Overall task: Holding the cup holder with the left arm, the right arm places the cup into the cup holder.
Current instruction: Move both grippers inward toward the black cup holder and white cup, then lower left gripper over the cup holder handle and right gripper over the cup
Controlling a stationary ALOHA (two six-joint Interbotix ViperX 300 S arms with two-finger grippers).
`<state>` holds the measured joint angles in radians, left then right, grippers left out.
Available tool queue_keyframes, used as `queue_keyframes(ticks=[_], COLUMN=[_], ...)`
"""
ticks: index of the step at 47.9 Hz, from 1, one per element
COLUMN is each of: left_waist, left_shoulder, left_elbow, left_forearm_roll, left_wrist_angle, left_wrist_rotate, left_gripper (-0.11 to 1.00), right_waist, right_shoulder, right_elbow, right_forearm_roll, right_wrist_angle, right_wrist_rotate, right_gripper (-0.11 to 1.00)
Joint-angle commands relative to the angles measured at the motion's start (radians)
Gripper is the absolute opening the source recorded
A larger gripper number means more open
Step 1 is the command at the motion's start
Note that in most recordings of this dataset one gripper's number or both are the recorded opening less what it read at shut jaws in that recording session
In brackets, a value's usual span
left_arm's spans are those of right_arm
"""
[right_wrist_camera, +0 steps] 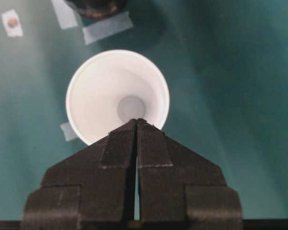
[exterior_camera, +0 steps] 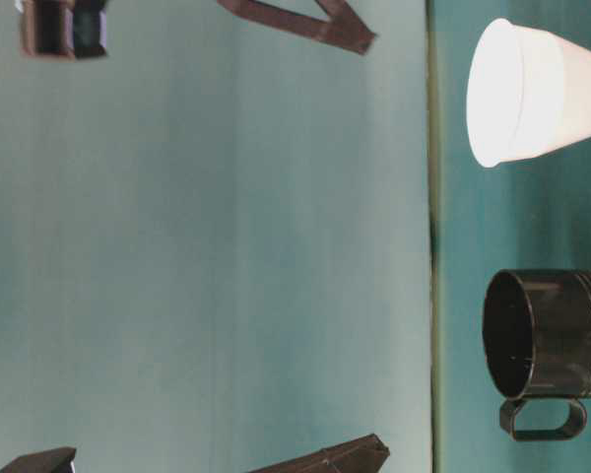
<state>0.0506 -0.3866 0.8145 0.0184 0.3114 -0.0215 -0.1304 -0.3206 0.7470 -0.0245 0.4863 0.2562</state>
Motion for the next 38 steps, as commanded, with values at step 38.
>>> queue_keyframes(ticks=[38], left_waist=[0.008], left_shoulder=[0.041], left_elbow=[-0.032], left_forearm_roll=[0.002], left_wrist_angle=[0.028], left_wrist_rotate=[0.003], left_gripper=[0.03], right_waist=[-0.003], right_shoulder=[0.158], right_elbow=[-0.150], right_forearm_roll=[-0.035], right_wrist_angle=[0.149], right_wrist_rotate=[-0.003], right_gripper=[0.02])
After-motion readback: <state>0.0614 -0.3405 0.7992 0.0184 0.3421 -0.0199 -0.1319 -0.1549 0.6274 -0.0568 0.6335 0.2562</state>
